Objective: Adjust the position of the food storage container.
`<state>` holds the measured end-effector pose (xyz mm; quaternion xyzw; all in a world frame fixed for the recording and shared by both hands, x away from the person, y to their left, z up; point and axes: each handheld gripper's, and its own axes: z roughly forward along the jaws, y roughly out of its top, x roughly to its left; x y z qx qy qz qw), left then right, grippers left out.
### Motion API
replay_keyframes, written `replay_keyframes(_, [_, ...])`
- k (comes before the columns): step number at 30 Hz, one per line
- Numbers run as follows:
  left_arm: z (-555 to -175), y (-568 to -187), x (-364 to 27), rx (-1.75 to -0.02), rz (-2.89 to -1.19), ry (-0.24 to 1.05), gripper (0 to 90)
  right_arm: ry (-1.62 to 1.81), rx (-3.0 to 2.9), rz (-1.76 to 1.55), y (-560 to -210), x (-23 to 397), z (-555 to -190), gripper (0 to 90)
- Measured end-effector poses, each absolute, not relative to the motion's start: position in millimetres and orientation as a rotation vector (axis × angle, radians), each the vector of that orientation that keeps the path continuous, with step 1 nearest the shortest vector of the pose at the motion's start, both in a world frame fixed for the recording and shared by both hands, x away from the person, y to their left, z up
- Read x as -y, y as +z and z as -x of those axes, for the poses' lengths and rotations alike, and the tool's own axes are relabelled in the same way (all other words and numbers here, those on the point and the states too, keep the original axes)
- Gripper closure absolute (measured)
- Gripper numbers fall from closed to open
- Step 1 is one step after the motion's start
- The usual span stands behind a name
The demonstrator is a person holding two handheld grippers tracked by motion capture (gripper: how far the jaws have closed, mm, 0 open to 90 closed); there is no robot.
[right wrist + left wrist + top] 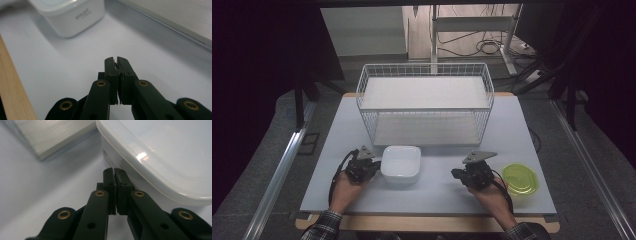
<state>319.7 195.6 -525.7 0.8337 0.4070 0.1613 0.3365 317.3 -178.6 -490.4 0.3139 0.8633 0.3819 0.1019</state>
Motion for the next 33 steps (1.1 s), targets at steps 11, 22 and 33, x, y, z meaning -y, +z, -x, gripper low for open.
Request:
replay_keyframes(11, [-327,-526,-159,-0.963,-2.191,0.349,88.7,1.129,-2.538,-0.950,-500,157,-342,86.9])
replay_keyframes(22, [-319,-525,-137,-0.906,-2.223,0.329,88.3,1.115,-2.511,-0.992,-508,152,-359,87.8])
replay_keyframes(33, [-300,-523,-130,-0.890,-2.256,0.325,88.9,1.119,-2.519,-1.031,-507,153,-356,89.6])
